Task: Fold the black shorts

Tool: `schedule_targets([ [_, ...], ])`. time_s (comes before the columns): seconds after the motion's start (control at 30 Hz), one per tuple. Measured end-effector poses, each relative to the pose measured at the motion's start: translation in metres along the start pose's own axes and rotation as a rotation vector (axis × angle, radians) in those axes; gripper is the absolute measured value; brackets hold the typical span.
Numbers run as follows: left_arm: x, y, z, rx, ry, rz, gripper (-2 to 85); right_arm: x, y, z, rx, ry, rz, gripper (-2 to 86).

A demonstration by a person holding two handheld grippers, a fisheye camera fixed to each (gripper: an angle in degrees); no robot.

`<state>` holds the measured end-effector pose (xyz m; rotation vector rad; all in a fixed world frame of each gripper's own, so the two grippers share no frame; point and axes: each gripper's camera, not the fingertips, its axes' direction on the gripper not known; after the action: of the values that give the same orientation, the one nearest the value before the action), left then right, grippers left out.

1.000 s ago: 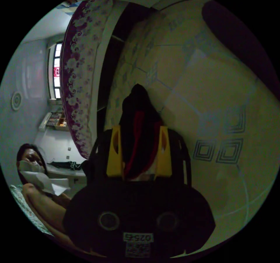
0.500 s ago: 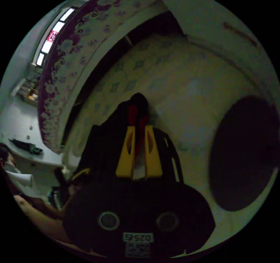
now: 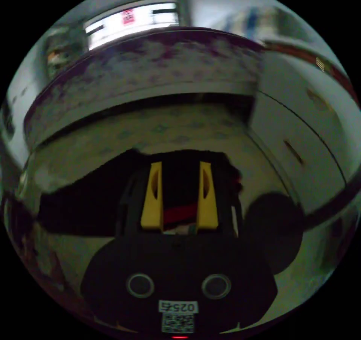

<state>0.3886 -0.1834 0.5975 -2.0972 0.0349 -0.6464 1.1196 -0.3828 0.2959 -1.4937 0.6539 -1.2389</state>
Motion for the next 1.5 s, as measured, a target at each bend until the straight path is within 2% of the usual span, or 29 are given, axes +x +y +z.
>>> schedule_targets([
  [0.03, -0.004, -0.004, 0.002, -0.001, 0.025, 0.002, -1.2, -0.031, 0.001, 0.006, -0.018, -0.051, -0.086, 13.7],
  [0.1, -0.013, -0.023, 0.015, -0.031, 0.107, 0.014, -1.0, -0.154, 0.009, 0.046, -0.201, -0.414, -0.378, 13.7],
  [0.13, -0.013, -0.028, 0.019, -0.049, 0.123, 0.025, -1.0, -0.186, 0.013, 0.057, -0.252, -0.524, -0.440, 13.7],
  [0.2, -0.011, -0.045, 0.032, -0.108, 0.105, 0.050, -1.2, -0.311, 0.038, 0.092, -0.415, -0.862, -0.683, 14.5],
  [0.27, -0.008, -0.056, 0.033, -0.119, 0.126, 0.075, -1.4, -0.397, 0.063, 0.109, -0.481, -0.975, -0.884, 15.3],
  [0.37, -0.006, -0.068, 0.024, -0.138, 0.142, 0.091, -1.2, -0.513, 0.103, 0.125, -0.467, -1.018, -1.161, 15.4],
  [0.47, 0.002, -0.073, 0.007, -0.153, 0.161, 0.180, -1.0, -0.600, 0.129, 0.138, -0.443, -1.008, -1.283, 13.8],
  [0.57, 0.006, -0.081, -0.005, -0.165, 0.157, 0.236, -1.0, -0.660, 0.149, 0.154, -0.441, -1.024, -1.333, 5.7],
  [0.6, 0.006, -0.084, -0.009, -0.162, 0.158, 0.237, -1.0, -0.676, 0.153, 0.163, -0.428, -0.955, -1.307, 3.0],
  [0.67, 0.000, -0.089, -0.017, -0.137, 0.128, 0.198, -1.0, -0.689, 0.152, 0.180, -0.406, -0.908, -1.256, 1.0],
  [0.73, -0.012, -0.092, -0.026, -0.111, 0.120, 0.126, -1.1, -0.692, 0.141, 0.203, -0.462, -0.951, -1.152, 0.2],
  [0.83, -0.035, -0.092, -0.022, -0.188, 0.187, 0.035, -0.8, -0.680, 0.116, 0.262, -0.656, -1.125, -0.822, -0.3],
  [0.9, -0.050, -0.088, -0.013, -0.230, 0.249, -0.011, -0.1, -0.662, 0.106, 0.313, -0.804, -1.300, -0.503, -0.4],
  [0.97, -0.055, -0.087, -0.007, -0.240, 0.336, -0.034, 0.4, -0.649, 0.107, 0.345, -0.864, -1.395, -0.307, -0.2],
  [1.1, -0.052, -0.094, 0.007, -0.235, 0.536, -0.031, 2.0, -0.635, 0.119, 0.384, -0.883, -1.473, -0.147, 1.3],
  [1.27, -0.054, -0.103, 0.018, -0.247, 0.611, -0.044, 2.9, -0.657, 0.143, 0.394, -0.953, -1.647, -0.210, 8.2],
  [1.33, -0.066, -0.100, 0.010, -0.213, 0.648, -0.084, 3.0, -0.675, 0.156, 0.383, -0.985, -1.623, -0.360, 9.3],
  [1.4, -0.088, -0.091, -0.006, -0.170, 0.656, -0.135, 2.9, -0.697, 0.178, 0.363, -0.969, -1.515, -0.608, 9.7],
  [1.5, -0.116, -0.076, -0.019, -0.128, 0.678, -0.210, 2.6, -0.713, 0.202, 0.349, -0.931, -1.429, -0.784, 9.7],
])
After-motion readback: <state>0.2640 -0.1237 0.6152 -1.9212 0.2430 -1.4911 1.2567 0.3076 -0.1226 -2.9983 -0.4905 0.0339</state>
